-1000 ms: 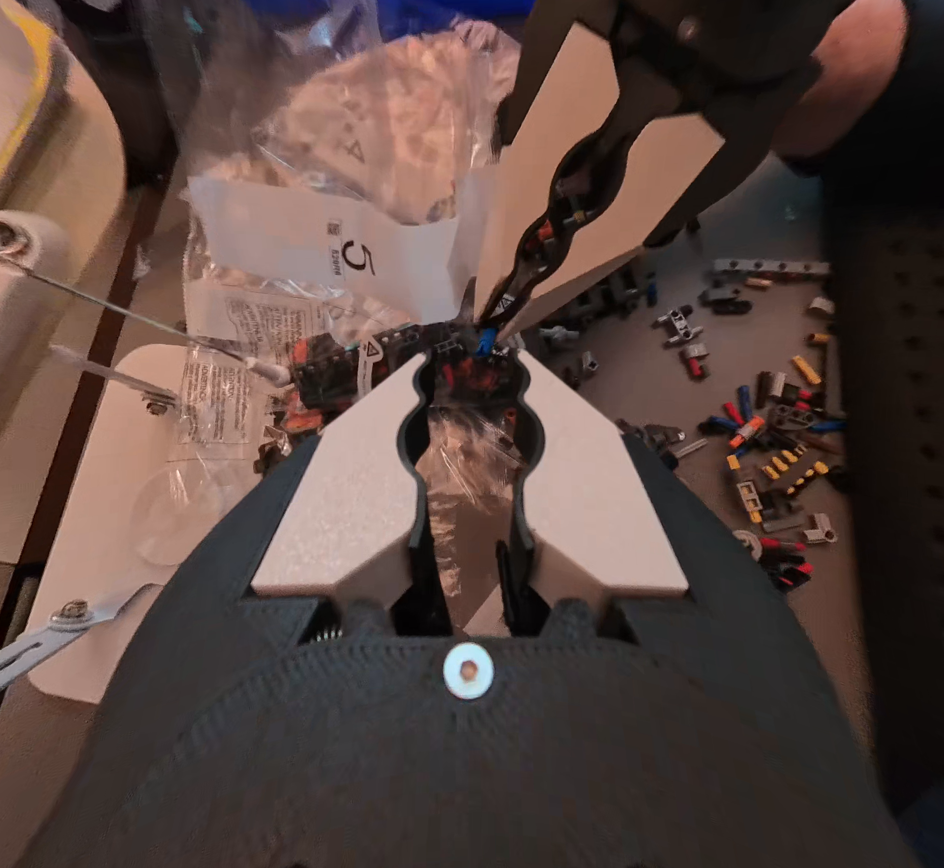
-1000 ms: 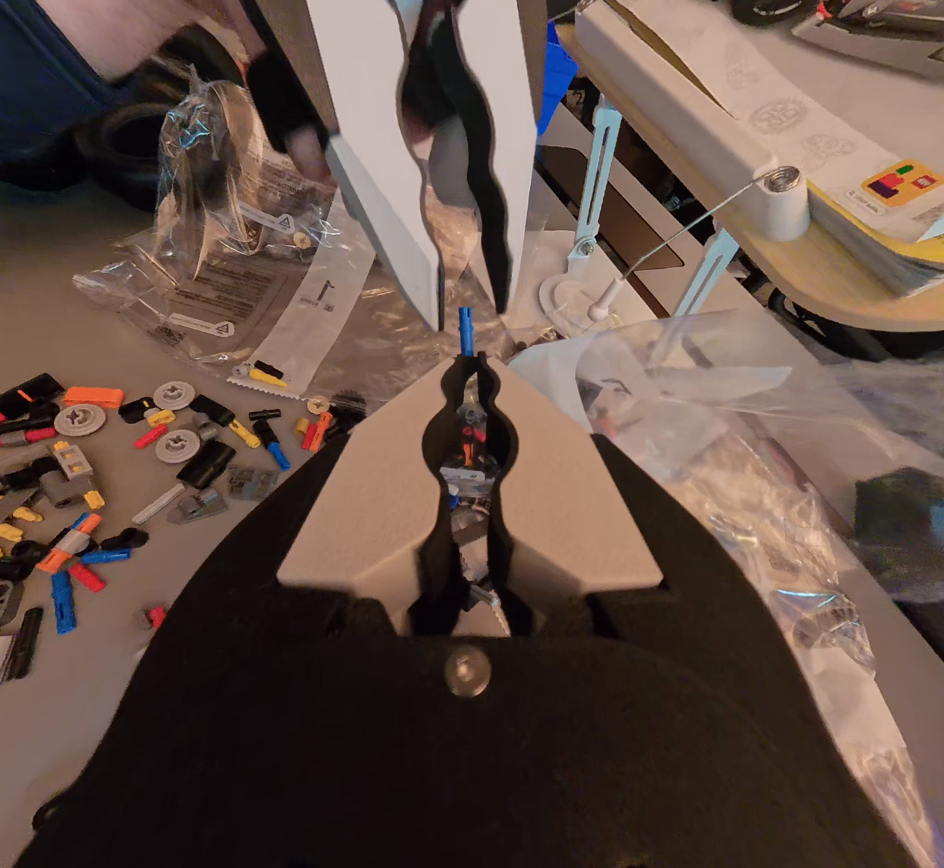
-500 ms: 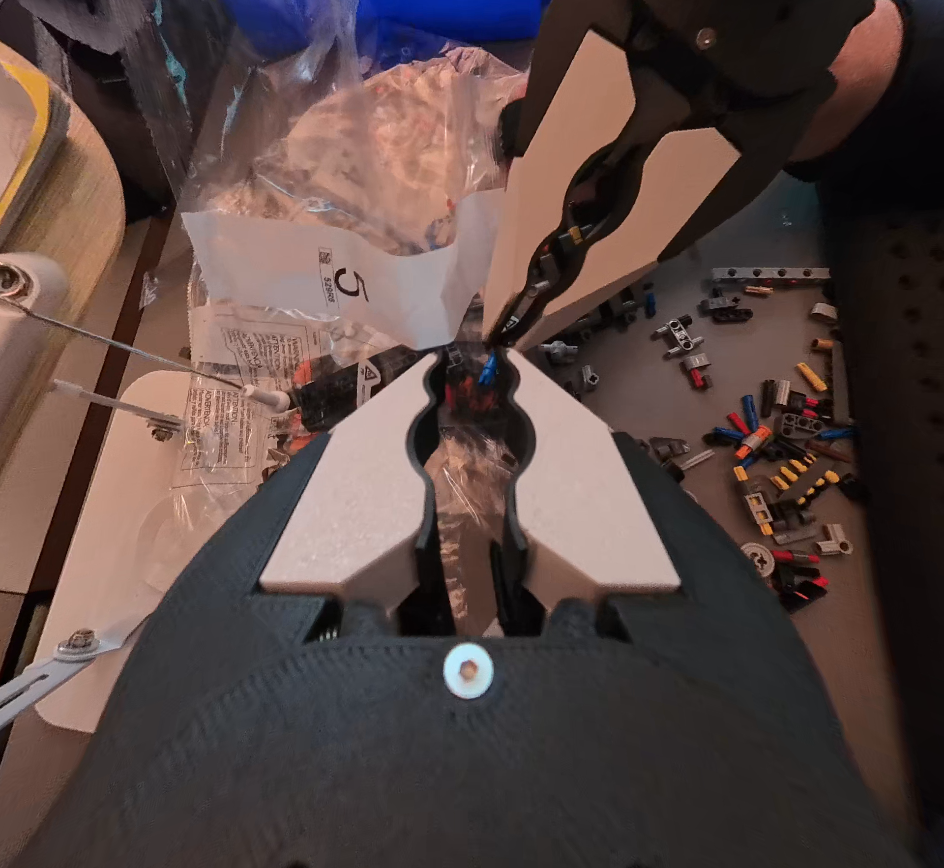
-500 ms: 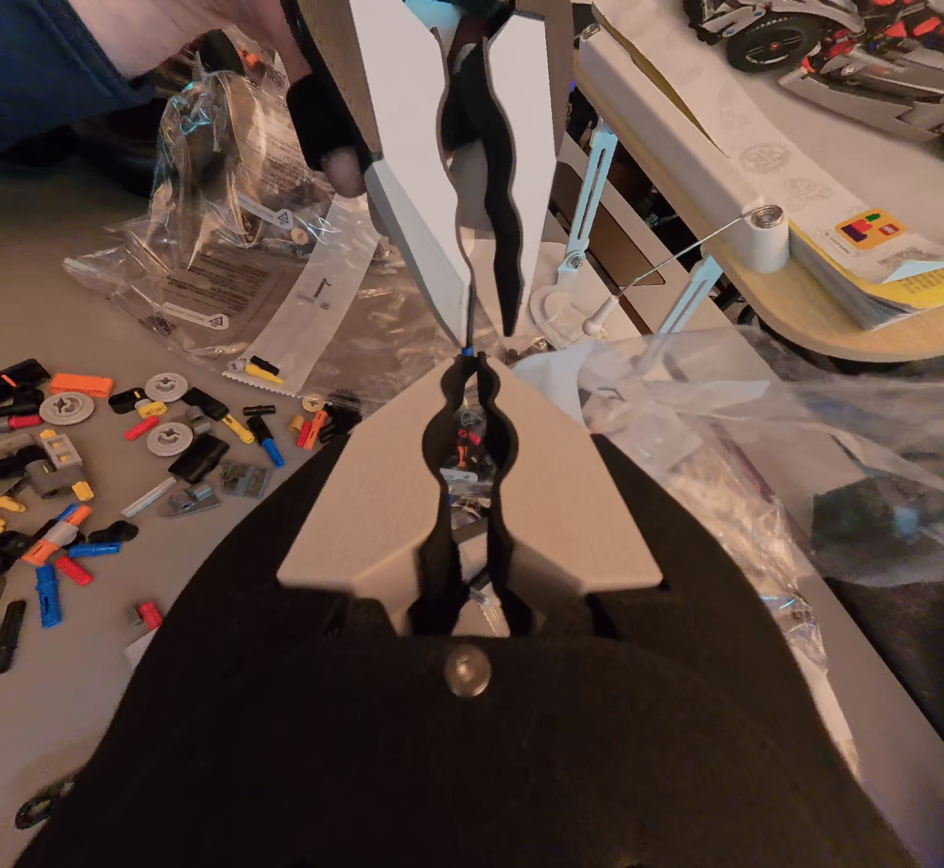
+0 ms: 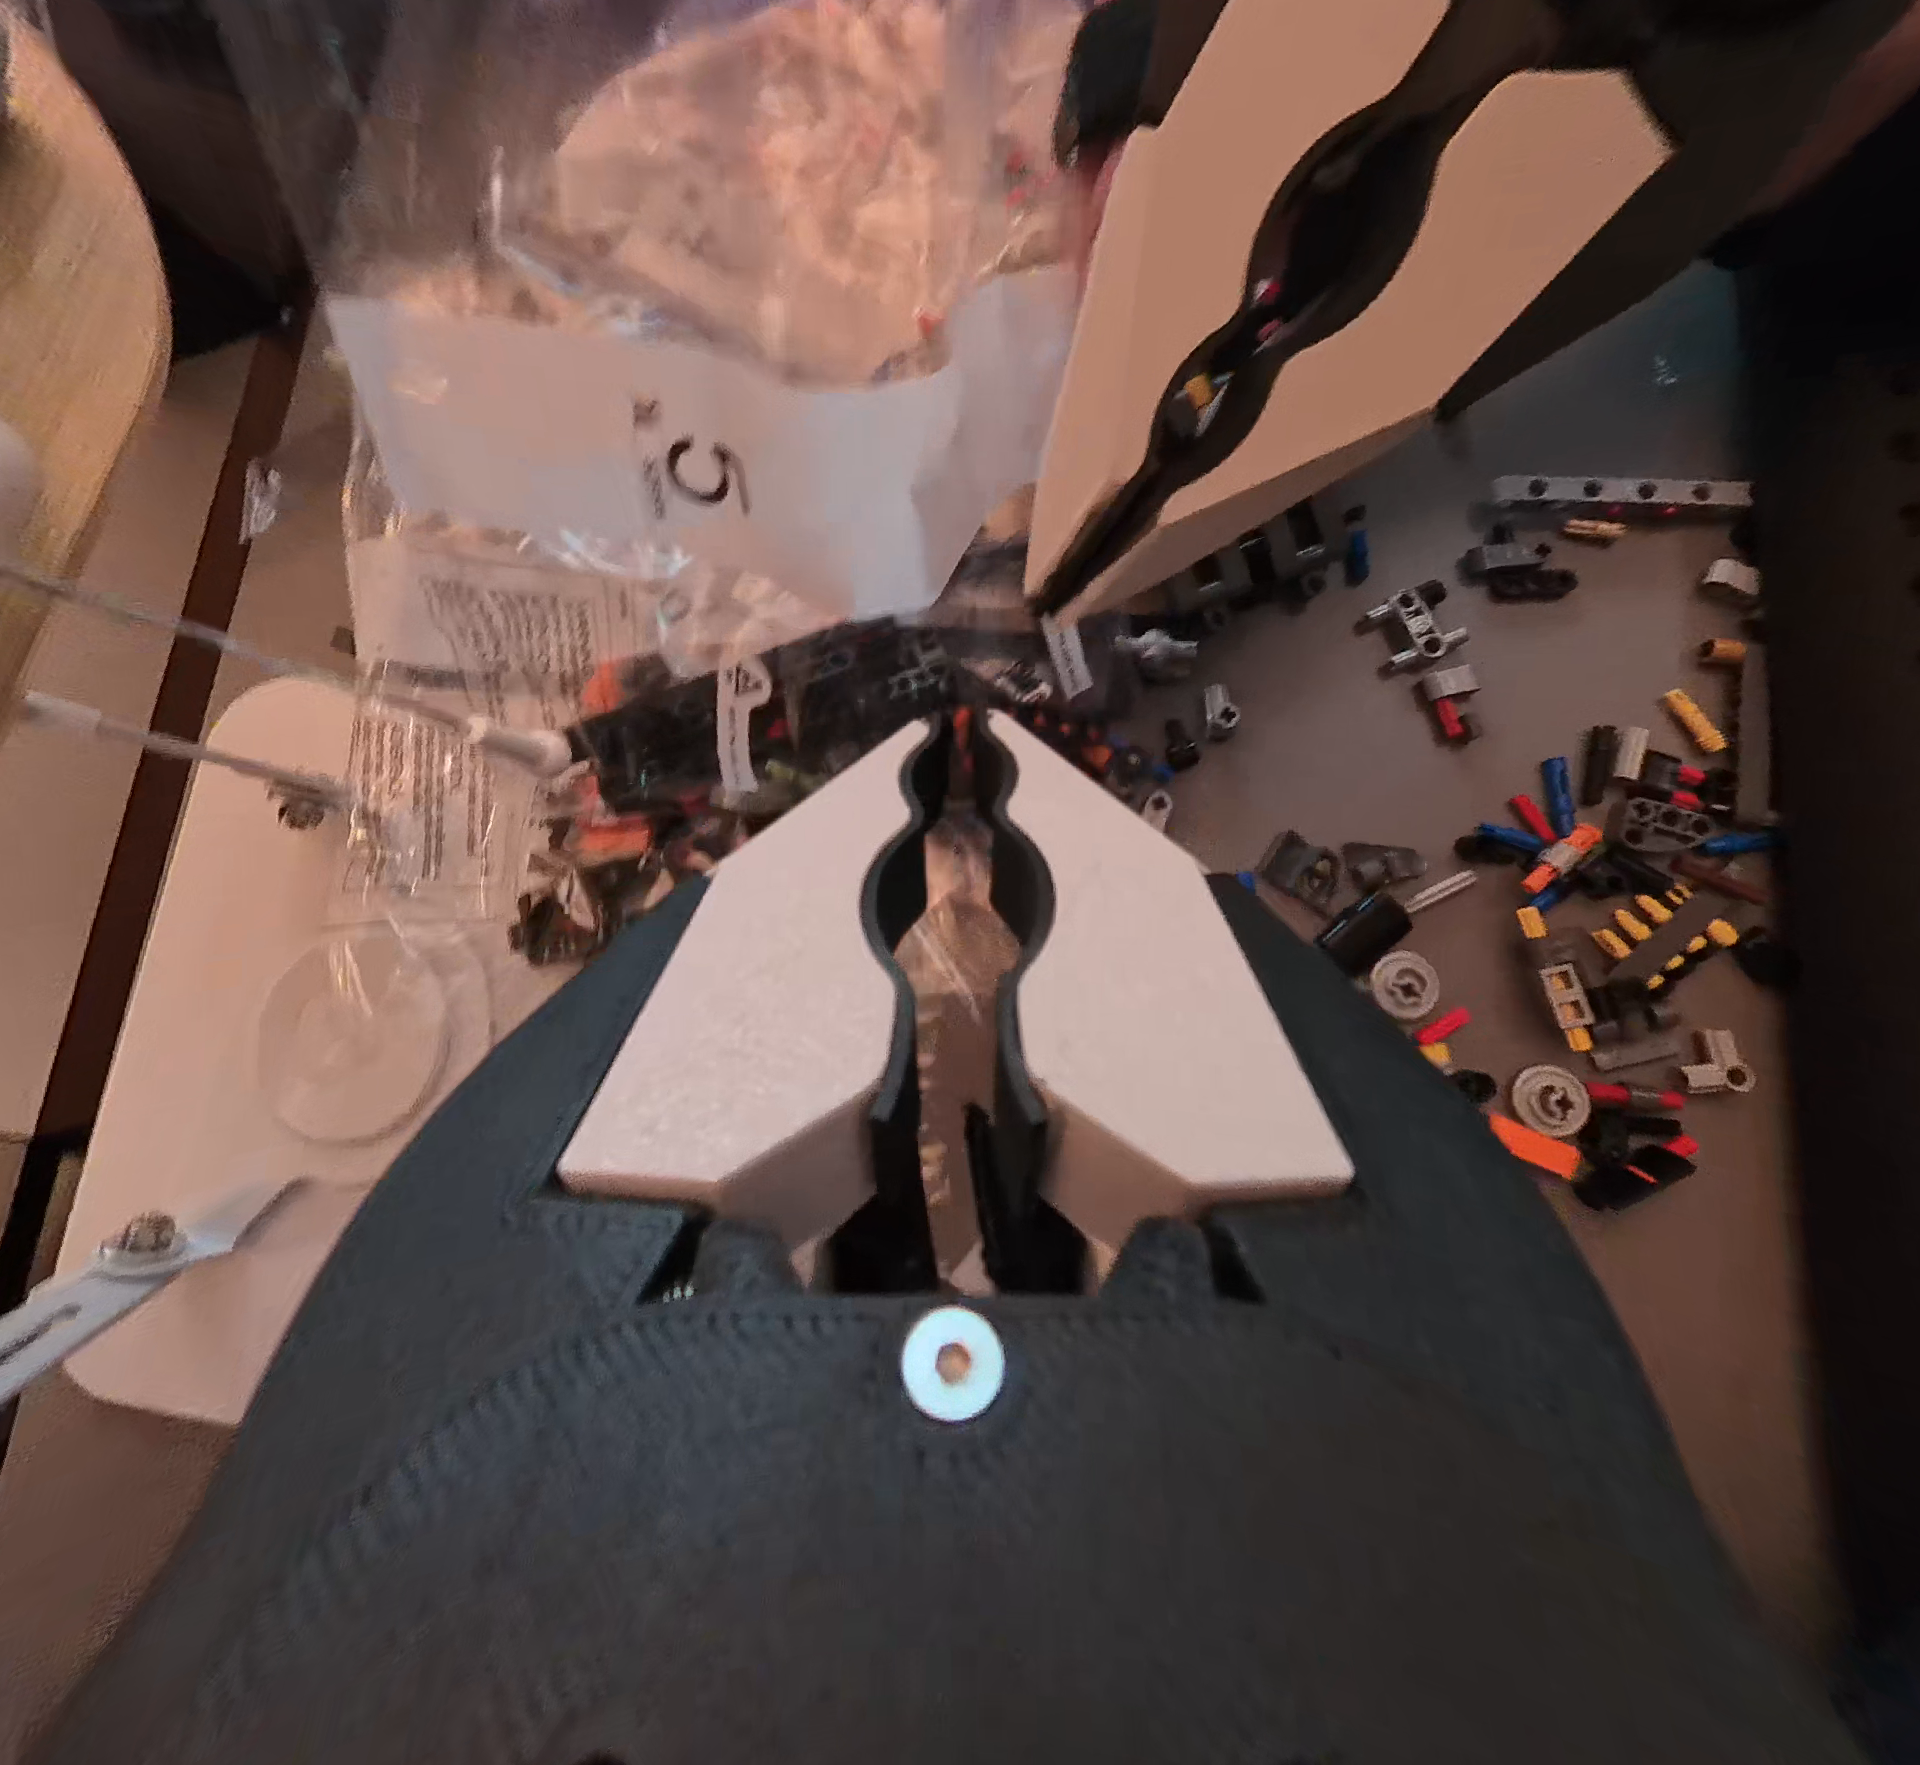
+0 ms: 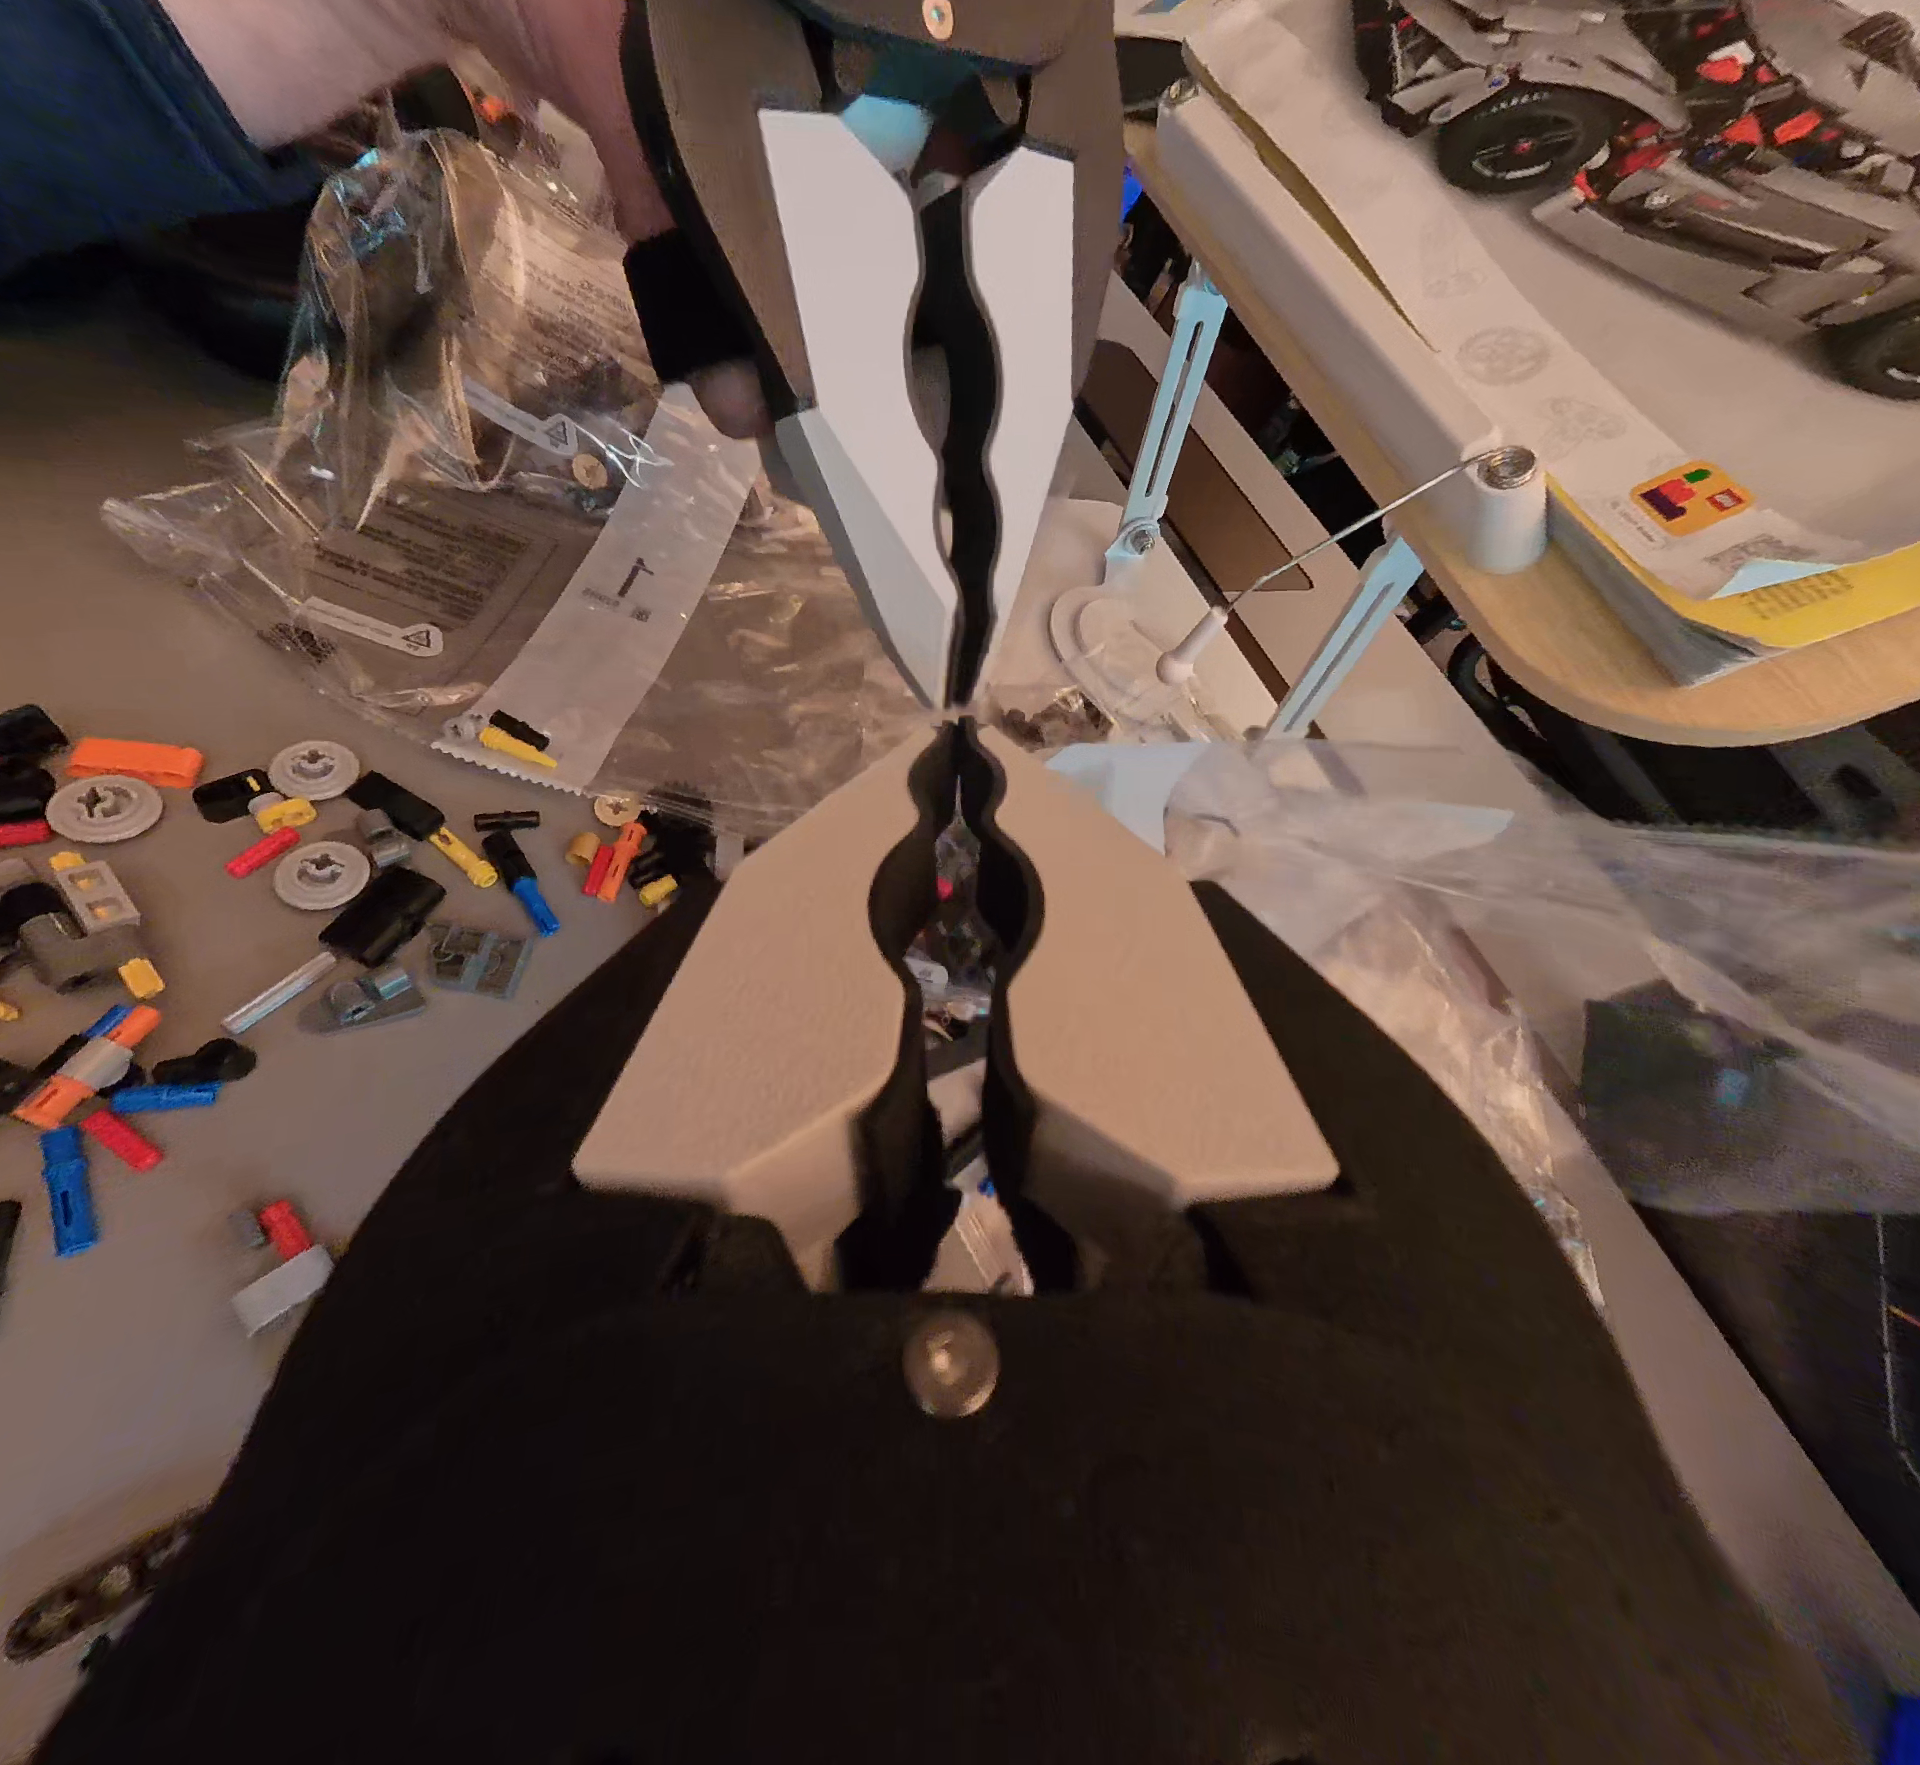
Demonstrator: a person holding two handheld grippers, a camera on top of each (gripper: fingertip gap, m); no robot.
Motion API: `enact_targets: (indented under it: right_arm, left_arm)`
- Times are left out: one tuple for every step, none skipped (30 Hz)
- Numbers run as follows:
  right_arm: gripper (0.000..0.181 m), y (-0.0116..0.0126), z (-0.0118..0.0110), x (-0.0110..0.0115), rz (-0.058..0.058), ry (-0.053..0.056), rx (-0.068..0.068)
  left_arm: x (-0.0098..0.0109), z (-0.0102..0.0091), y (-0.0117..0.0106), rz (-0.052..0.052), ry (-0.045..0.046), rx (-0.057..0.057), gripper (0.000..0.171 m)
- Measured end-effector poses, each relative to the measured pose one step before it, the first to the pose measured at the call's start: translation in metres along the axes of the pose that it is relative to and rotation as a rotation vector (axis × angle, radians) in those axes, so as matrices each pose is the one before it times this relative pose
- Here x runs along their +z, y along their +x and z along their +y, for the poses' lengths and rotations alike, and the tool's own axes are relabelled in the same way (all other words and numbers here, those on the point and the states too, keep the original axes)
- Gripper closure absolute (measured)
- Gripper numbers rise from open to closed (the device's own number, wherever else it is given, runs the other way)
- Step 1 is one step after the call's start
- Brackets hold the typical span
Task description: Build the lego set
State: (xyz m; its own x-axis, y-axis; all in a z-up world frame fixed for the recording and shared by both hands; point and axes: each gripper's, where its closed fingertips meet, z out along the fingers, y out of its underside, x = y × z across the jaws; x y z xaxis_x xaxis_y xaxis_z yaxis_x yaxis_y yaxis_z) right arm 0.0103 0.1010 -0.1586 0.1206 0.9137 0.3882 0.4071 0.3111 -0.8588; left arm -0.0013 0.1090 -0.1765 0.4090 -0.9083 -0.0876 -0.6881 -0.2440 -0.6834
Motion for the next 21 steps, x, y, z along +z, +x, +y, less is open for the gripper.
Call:
enact_targets:
  right_arm:
    - [0.181,-0.00064,0.00397,0.00137,-0.0081,-0.0189,0.0066]
    - [0.181,-0.00136,0.00484,0.00193,-0.0135,-0.021,0.0143]
    - [0.181,-0.0006,0.0041,0.00205,-0.0056,-0.0164,0.0075]
    - [0.181,-0.00082,0.00215,0.00148,-0.0012,-0.009,-0.0071]
    - [0.181,-0.00123,0.00098,0.00103,-0.0029,-0.0072,-0.0081]
    - [0.181,-0.00087,-0.00006,0.00052,0.0001,-0.0015,-0.0055]
    - [0.181,-0.00089,-0.00075,0.00023,-0.0024,0.0018,-0.0028]
    - [0.181,-0.00053,-0.00034,-0.00001,-0.0029,0.0005,0.0002]
    - [0.181,0.00014,0.00003,-0.00004,0.0004,0.0003,0.0003]
    - [0.181,0.00062,0.00021,-0.00029,0.0017,0.0001,0.0008]
    - [0.181,0.0004,0.00004,-0.00029,0.0004,0.0007,0.0019]
    - [0.181,0.00025,-0.00009,-0.00041,-0.0004,0.0011,0.0019]
    - [0.181,0.00018,-0.00025,-0.00034,-0.0001,0.0015,0.0006]
    - [0.181,-0.00009,-0.00047,-0.00022,-0.0004,0.0018,-0.0004]
    - [0.181,-0.00035,-0.00027,-0.00003,-0.0017,0.0009,-0.0006]
    - [0.181,-0.00046,-0.00032,0.00009,-0.002,0.0004,-0.0011]
    - [0.181,-0.00064,-0.00005,0.00017,-0.002,0.0001,-0.0014]
    - [0.181,-0.00058,-0.00021,0.00009,-0.001,0.0002,-0.0023]
    - [0.181,-0.00015,-0.00026,-0.00002,0.0003,0.001,-0.0025]
    - [0.181,0.00019,-0.00037,-0.0003,0.001,0.0016,-0.0001]
    - [0.181,0.00039,-0.00047,-0.00042,0.0007,0.0024,0.0017]
  left_arm:
    - [0.00019,0.00723,-0.0034,-0.0118,-0.03041,-0.0216,0.165]
    - [0.00138,0.0089,-0.0023,-0.005,-0.03917,-0.0224,0.161]
    - [0.00254,0.00899,-0.0005,0.0057,-0.03775,-0.016,0.158]
    - [0.00354,0.00771,-0.00229,-0.0042,-0.03126,-0.0119,0.155]
    - [0.00448,0.00717,-0.00318,-0.0054,-0.03273,-0.0181,0.153]
    - [0.00531,0.0061,-0.00322,-0.0053,-0.03083,-0.0163,0.151]
    - [0.00588,0.00369,-0.00104,0.0027,-0.01947,-0.0052,0.148]
    - [0.00609,0.00247,0.00067,0.0101,-0.01569,-0.0002,0.146]
    - [0.00575,0.00218,-0.00137,-0.0034,-0.01945,0.0038,0.145]
    - [0.00455,0.00072,-0.0048,-0.027,-0.01355,0.0077,0.144]
    - [0.00292,-0.00088,-0.00519,-0.0276,-0.00552,-0.0001,0.143]
    - [0.00176,-0.00162,-0.00266,-0.012,0.00064,-0.0033,0.142]
    - [0.00082,-0.00127,-0.00263,-0.0152,0.00108,0.0006,0.142]
    - [0.00051,-0.00044,-0.00269,-0.0167,-0.00224,-0.001,0.14]
    - [0.00051,0.00036,-0.00237,-0.0135,-0.00565,-0.005,0.139]
    - [0.00107,0.00083,-0.00231,-0.0122,-0.00794,-0.0034,0.138]
    - [0.00163,0.00079,-0.00347,-0.02,-0.00754,-0.0008,0.14]
    - [0.00225,0.00039,-0.00277,-0.0144,-0.00365,-0.0032,0.14]
    - [0.00281,0.0003,0.00026,0.0043,-0.00056,-0.0042,0.141]
    - [0.00345,0.00075,0.00081,0.0076,-0.00184,-0.0028,0.143]
    - [0.00438,0.00177,-0.00034,0.0024,-0.00739,-0.0047,0.144]
